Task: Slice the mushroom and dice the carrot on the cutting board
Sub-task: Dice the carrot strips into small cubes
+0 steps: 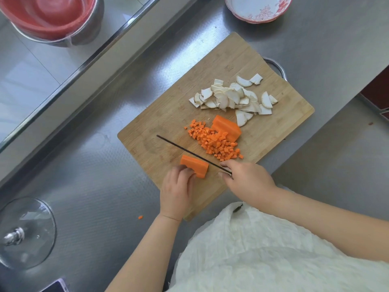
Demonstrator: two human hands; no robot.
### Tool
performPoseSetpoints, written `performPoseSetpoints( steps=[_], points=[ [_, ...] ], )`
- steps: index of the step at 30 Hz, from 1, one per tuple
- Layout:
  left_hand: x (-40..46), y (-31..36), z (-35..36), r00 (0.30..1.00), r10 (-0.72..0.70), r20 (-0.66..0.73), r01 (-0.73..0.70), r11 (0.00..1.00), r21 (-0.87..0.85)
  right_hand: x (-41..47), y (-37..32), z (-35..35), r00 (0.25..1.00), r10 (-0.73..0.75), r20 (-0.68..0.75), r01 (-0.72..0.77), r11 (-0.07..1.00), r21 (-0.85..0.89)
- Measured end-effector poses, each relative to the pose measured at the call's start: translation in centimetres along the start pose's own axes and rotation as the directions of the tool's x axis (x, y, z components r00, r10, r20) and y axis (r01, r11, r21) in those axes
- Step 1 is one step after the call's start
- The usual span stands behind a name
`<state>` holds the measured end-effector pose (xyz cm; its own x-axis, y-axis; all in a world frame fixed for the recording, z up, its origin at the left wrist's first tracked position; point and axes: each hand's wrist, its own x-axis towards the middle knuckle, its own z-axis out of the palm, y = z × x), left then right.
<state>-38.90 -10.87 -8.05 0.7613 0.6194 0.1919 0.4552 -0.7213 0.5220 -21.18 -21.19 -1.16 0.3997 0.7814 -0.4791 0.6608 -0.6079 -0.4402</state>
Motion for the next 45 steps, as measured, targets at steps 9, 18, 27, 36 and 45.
performPoseSetpoints(
  steps=[9, 18, 27, 36, 45],
  points=[
    [1.3, -0.3, 2.4, 0.984, -0.129, 0.120, 0.115, 0.986, 0.117, 0.2, -0.8, 0.5, 0.995, -0.082, 0.059, 0.094, 0.968, -0.232],
    [0.9, -0.3, 3.3, 0.990, -0.139, 0.028, 0.133, 0.979, 0.153, 0.8, -0.7, 0.5, 0.994, -0.050, 0.098, 0.068, 0.980, -0.190],
    [0.8, -0.3, 3.6, 0.990, -0.140, -0.010, 0.139, 0.979, 0.148, 1.5, -1.1, 0.5, 0.979, 0.056, 0.194, -0.006, 0.968, -0.249],
    [0.6, -0.8, 4.1, 0.993, -0.113, -0.041, 0.118, 0.984, 0.134, 2.8, -2.5, 0.4, 0.929, 0.219, 0.299, -0.126, 0.945, -0.300],
    [0.7, -0.4, 3.9, 0.992, -0.121, -0.017, 0.122, 0.984, 0.127, 3.6, -0.6, 0.6, 0.926, 0.211, 0.313, -0.170, 0.973, -0.154]
  ],
)
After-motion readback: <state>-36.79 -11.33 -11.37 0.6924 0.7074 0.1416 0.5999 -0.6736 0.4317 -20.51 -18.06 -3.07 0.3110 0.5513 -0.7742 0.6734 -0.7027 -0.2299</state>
